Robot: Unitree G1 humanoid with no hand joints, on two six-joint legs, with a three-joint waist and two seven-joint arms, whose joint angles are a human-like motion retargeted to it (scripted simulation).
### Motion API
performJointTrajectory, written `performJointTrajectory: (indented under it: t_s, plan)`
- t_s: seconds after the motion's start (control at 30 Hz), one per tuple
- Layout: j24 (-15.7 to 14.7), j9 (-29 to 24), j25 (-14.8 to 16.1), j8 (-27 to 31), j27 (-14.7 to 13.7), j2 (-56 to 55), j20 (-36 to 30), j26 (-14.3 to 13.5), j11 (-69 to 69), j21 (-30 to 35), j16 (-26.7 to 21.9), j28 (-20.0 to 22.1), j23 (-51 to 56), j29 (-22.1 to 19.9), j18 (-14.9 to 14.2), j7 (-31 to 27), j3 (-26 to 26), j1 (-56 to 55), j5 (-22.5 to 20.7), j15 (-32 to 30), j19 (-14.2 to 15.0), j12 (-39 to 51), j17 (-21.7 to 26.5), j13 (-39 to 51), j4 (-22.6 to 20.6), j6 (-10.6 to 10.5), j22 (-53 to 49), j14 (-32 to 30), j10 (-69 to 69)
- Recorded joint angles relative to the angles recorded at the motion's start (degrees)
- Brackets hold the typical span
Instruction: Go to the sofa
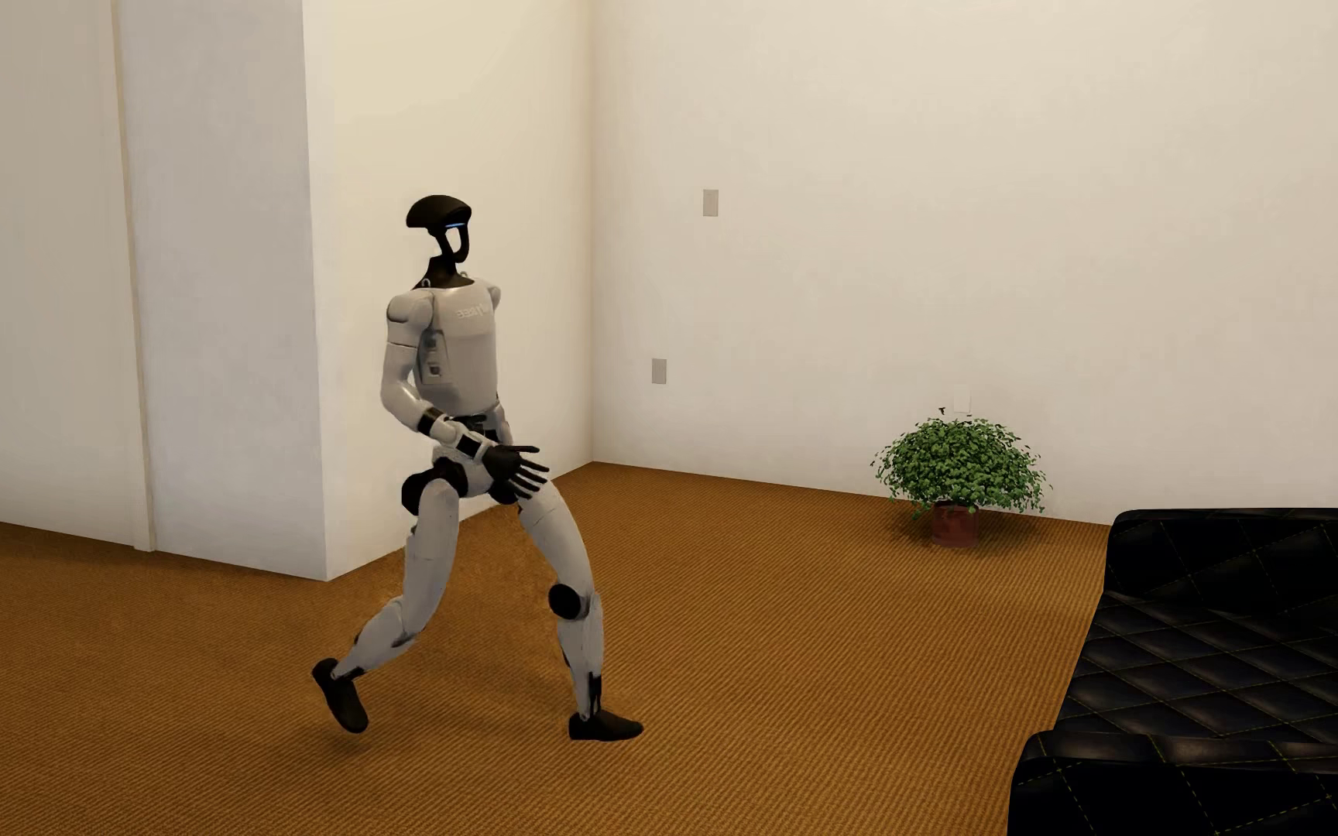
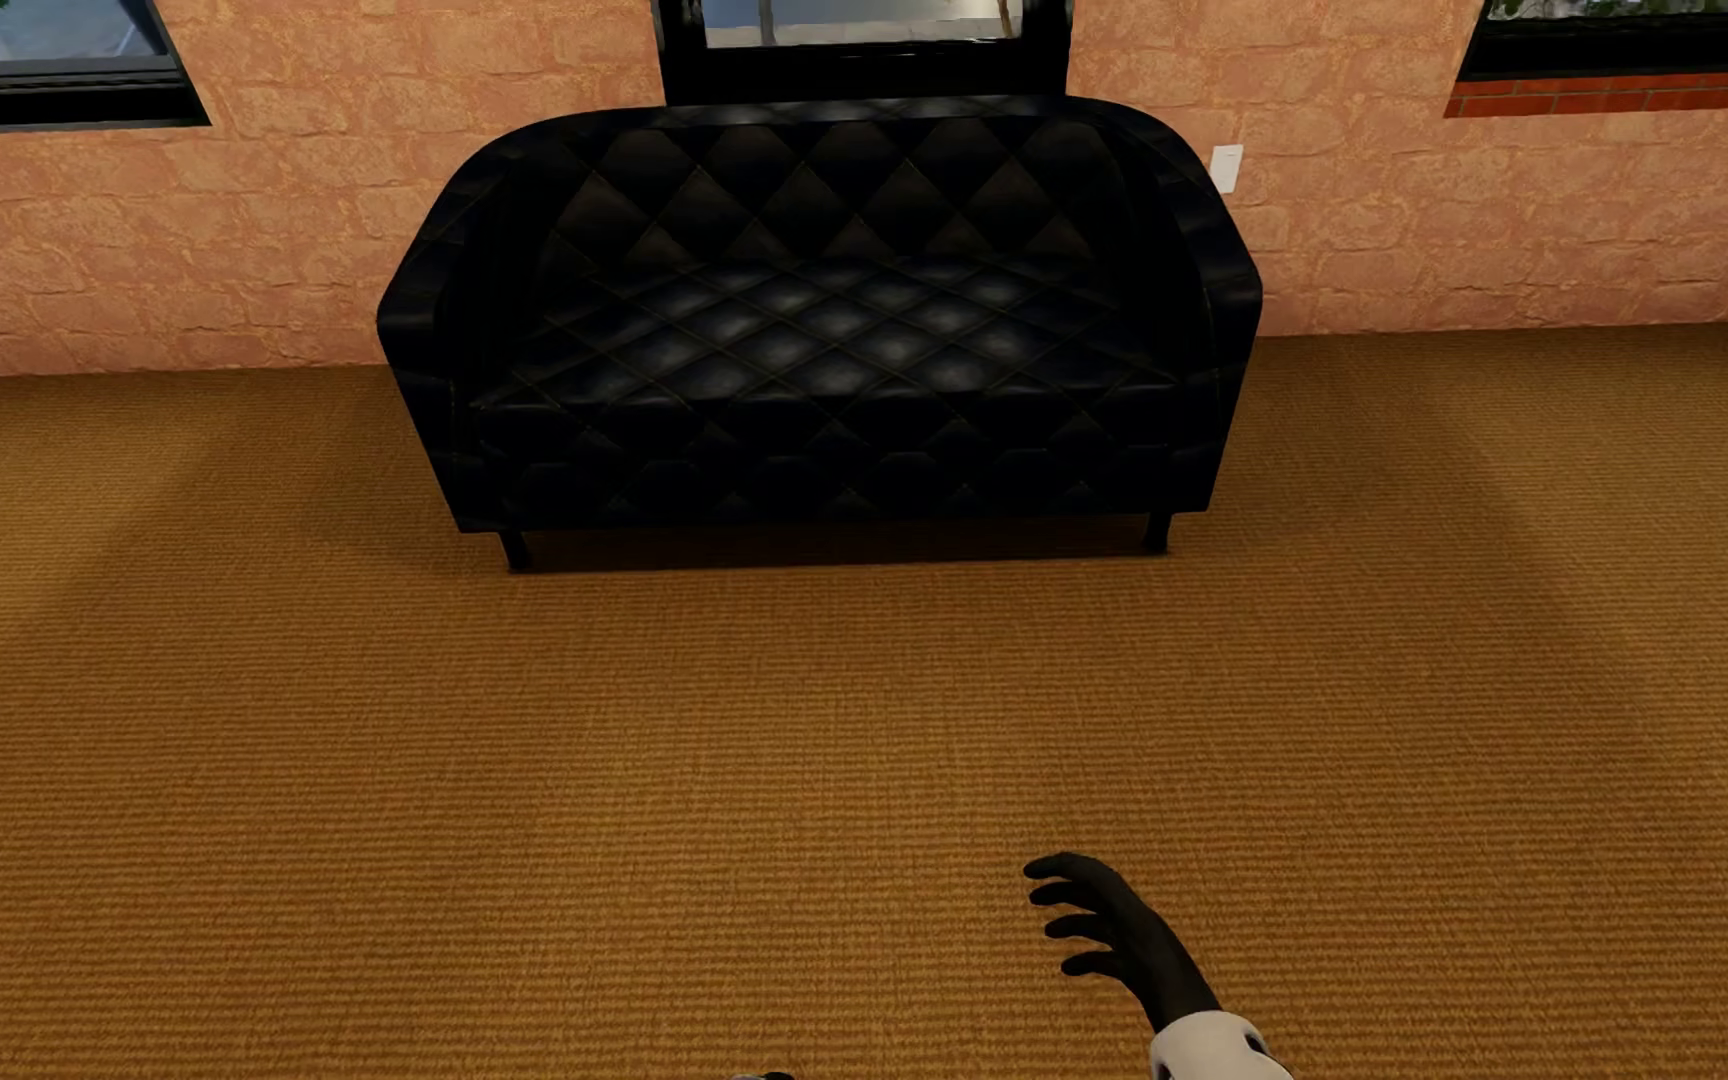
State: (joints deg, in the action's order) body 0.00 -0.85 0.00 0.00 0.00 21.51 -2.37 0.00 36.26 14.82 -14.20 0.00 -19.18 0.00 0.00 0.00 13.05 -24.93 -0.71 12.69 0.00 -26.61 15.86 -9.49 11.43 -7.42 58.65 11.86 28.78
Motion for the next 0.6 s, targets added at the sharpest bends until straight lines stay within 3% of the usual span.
performJointTrajectory:
  t_s: [0.03,0.07,0.1,0.13,0.23,0.3,0.4,0.5,0.53,0.6]
  plan:
    - [0.0,1.6,0.0,0.0,0.0,0.9,-0.2,0.0,2.2,1.2,-0.3,0.0,-0.8,0.0,0.0,0.0,0.8,1.9,2.5,-2.4,0.0,-0.1,-0.3,-0.9,-0.7,0.8,-0.6,-9.5,-0.8]
    - [0.0,2.7,0.0,0.0,0.0,0.4,0.9,0.0,6.1,2.7,0.3,0.0,-3.0,0.0,0.0,0.0,-1.5,-4.3,3.4,-7.5,0.0,0.8,-0.3,-1.7,-1.9,1.5,-1.2,-16.9,7.3]
    - [0.0,1.8,0.0,0.0,0.0,0.7,-1.3,0.0,10.3,3.9,0.1,0.0,-6.7,0.0,0.0,0.0,-4.0,-6.2,2.8,-14.1,0.0,1.8,-0.7,-2.7,-3.0,2.3,-3.0,-18.0,14.8]
    - [0.0,0.9,0.0,0.0,0.0,-0.8,-2.6,0.0,15.9,4.9,-0.5,0.0,-10.0,0.0,0.0,0.0,-4.4,-5.0,1.6,-17.7,0.0,4.1,-1.0,-4.4,-4.3,2.7,-5.8,-15.7,17.3]
    - [0.0,-0.5,0.0,0.0,0.0,-15.7,-2.8,0.0,28.5,13.6,-0.7,0.0,-21.6,0.0,0.0,0.0,-1.4,2.5,2.5,-12.6,0.0,10.1,0.2,-3.3,-5.1,3.9,-17.5,-10.9,14.7]
    - [0.0,-1.9,0.0,0.0,0.0,-25.6,-1.2,0.0,29.1,11.9,-0.2,0.0,-24.3,0.0,0.0,0.0,-3.4,7.4,2.2,-11.9,0.0,12.0,0.3,-4.5,-6.5,3.8,-25.4,-10.3,10.5]
    - [0.0,-2.4,0.0,0.0,0.0,-33.2,-1.8,0.0,12.3,8.0,-0.7,0.0,-24.3,0.0,0.0,0.0,-7.1,12.9,-0.5,-13.2,0.0,13.5,1.1,-6.9,-6.9,3.2,-34.1,-10.7,5.9]
    - [0.0,-1.2,0.0,0.0,0.0,-33.1,-2.7,0.0,-6.2,5.6,-0.9,0.0,-23.1,0.0,0.0,0.0,-11.6,16.1,-3.2,-3.8,0.0,12.7,1.0,-9.1,-7.5,3.3,-37.8,-11.1,2.8]
    - [0.0,-1.2,0.0,0.0,0.0,-32.0,-3.7,0.0,-9.2,3.4,-0.7,0.0,-23.6,0.0,0.0,0.0,-12.5,17.2,-3.3,-4.7,0.0,12.7,0.3,-9.6,-7.8,3.3,-37.3,-10.8,2.2]
    - [0.0,-0.8,0.0,0.0,0.0,-29.3,-6.7,0.0,-10.8,5.8,-1.0,0.0,-24.2,0.0,0.0,0.0,-11.7,19.8,-2.6,-7.4,0.0,13.0,0.5,-9.9,-8.9,4.4,-35.0,-8.6,1.0]
